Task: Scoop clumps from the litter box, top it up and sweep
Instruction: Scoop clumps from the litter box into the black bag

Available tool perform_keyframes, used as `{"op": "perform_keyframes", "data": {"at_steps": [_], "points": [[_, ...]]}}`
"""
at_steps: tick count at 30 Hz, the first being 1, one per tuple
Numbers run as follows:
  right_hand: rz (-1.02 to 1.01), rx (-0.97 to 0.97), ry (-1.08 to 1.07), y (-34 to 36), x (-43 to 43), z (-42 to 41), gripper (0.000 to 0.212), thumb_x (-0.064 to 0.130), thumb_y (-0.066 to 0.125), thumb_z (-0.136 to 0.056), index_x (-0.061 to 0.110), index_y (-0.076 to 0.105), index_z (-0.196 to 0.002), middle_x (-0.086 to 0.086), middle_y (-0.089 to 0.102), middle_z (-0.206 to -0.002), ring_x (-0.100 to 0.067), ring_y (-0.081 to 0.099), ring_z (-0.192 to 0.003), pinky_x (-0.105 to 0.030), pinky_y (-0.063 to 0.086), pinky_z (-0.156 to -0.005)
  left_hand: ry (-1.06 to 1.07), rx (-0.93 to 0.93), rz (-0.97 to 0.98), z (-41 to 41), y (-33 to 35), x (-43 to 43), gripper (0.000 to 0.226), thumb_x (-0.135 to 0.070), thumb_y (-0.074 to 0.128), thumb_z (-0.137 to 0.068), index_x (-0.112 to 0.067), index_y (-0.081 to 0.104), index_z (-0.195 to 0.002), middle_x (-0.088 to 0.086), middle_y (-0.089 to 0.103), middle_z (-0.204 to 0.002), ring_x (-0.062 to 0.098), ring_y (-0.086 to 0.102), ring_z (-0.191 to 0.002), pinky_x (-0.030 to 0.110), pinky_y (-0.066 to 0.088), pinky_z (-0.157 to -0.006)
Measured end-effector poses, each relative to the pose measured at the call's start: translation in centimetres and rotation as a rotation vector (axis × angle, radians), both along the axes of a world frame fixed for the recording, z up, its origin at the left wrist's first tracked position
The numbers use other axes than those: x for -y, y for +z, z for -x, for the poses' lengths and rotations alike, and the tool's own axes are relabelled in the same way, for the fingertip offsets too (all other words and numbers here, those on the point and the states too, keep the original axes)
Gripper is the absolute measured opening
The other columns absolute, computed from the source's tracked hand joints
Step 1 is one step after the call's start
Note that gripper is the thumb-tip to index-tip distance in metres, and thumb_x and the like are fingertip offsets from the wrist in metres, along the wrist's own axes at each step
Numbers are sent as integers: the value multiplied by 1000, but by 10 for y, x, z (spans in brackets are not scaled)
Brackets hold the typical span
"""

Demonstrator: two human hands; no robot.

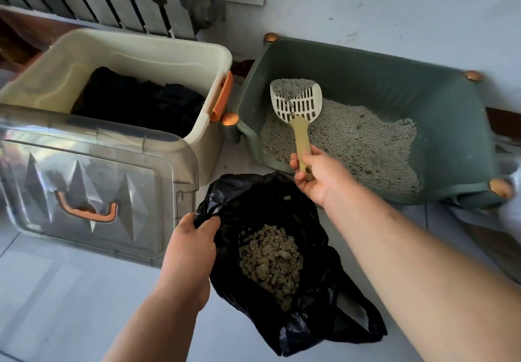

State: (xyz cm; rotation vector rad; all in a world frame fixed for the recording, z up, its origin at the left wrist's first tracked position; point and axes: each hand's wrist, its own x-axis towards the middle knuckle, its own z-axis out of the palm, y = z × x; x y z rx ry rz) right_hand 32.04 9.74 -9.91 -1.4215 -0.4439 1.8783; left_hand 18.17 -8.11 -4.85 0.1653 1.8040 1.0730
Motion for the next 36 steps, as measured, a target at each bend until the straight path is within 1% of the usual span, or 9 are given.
{"op": "perform_keyframes", "data": {"at_steps": [5, 11, 15, 20, 23, 25, 28, 33, 36], "points": [[-4, 56, 23, -2, 1, -17, 30, 5, 43, -99, 24, 54, -119, -6, 63, -89, -11, 55, -65, -16, 35, -36, 1, 2, -6, -4, 4, 2, 14, -9, 53, -100, -13, 65, -105, 11, 76, -96, 30, 73, -89, 52, 57, -90], [14, 133, 127, 9, 9, -32, 23, 4, 41, -100, 14, 50, -119, -9, 57, -83, -11, 49, -58, -13, 27, -29, 17, 14, -17, -6, 5, 4, 35, -11, 54, -100, -13, 55, -135, 7, 76, -102, 23, 75, -86, 36, 59, -72], [-28, 272, 130, 19, 10, -27, 15, 0, 39, -96, 6, 51, -102, -10, 54, -73, -12, 45, -55, -13, 25, -30, 7, -4, -2, -6, 3, 4, 30, -11, 54, -99, -14, 60, -128, 7, 76, -100, 24, 75, -88, 38, 60, -76], [-47, 316, 111, 29, -7, 6, 20, -1, 32, -96, 6, 44, -81, -9, 51, -71, -12, 47, -54, -15, 29, -35, 16, 15, -5, -2, -2, 2, 42, -12, 54, -100, -13, 50, -141, 6, 73, -112, 24, 72, -97, 38, 58, -80], [-35, 277, 110, 27, -19, 27, 17, 4, 29, -98, 7, 46, -97, -7, 52, -68, -12, 45, -53, -18, 28, -45, 15, 23, -13, 0, -4, 1, 32, -10, 54, -99, -12, 56, -132, 7, 75, -105, 23, 73, -93, 37, 59, -77], [-6, 208, 101, 23, -25, 40, 17, 9, 30, -101, 8, 47, -103, -7, 51, -69, -11, 45, -52, -16, 29, -41, 19, 19, 1, 2, -6, 1, 27, -9, 54, -99, -13, 61, -125, 8, 76, -101, 23, 73, -89, 40, 60, -80], [76, 23, 59, 19, -26, 55, 20, 7, 28, -102, 6, 45, -91, -8, 47, -74, -12, 46, -54, -15, 29, -34, 11, 18, 18, 3, -6, 1, 15, -7, 53, -99, -14, 66, -100, 11, 76, -90, 26, 74, -83, 45, 59, -83], [136, -110, -31, 10, -23, 66, 22, 10, 34, -103, 7, 43, -83, -8, 47, -78, -11, 48, -56, -13, 30, -32, 13, 23, 23, 5, -9, 3, 14, -9, 54, -99, -14, 67, -100, 11, 78, -89, 26, 76, -82, 43, 61, -79], [142, -139, -77, 6, -23, 61, 20, 9, 34, -103, 8, 45, -86, -6, 47, -79, -11, 48, -56, -14, 29, -32, 12, 16, 25, 6, -10, 4, 13, -8, 55, -98, -12, 67, -100, 14, 77, -95, 31, 75, -88, 49, 60, -85]]}}
